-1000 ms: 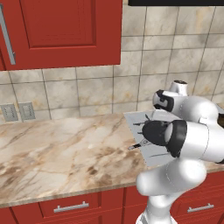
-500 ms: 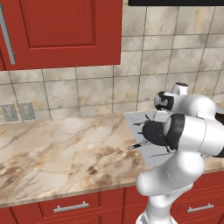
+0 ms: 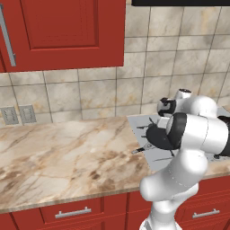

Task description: Place both pans onto different burners. Then place the mushroom and the fish on different pans.

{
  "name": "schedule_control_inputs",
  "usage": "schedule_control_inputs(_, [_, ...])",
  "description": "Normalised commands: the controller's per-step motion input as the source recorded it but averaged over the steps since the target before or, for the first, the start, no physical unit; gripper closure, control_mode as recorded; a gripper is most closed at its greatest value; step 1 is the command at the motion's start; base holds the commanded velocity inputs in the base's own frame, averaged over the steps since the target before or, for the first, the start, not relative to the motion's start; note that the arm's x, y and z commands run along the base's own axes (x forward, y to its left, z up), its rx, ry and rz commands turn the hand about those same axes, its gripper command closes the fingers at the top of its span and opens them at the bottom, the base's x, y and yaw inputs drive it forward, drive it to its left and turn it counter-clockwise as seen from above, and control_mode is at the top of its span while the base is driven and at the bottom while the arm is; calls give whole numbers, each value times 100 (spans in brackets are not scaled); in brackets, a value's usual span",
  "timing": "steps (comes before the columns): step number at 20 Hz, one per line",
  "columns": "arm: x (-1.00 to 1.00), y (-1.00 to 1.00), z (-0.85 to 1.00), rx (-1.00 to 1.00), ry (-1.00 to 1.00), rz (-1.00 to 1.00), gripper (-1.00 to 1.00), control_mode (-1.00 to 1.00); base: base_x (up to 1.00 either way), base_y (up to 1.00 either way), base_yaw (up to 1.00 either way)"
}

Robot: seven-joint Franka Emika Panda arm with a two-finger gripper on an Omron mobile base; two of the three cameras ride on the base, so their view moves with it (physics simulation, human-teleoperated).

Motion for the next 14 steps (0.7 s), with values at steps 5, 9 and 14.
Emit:
schedule_control_inputs(5, [5,-1,-16,0,0,0,100,-100,0,0,0])
schedule_control_inputs(9, [1,0,-14,0,0,0,100,-100,0,0,0])
schedule_control_inputs(14, [2,0,-15,0,0,0,100,-100,0,0,0])
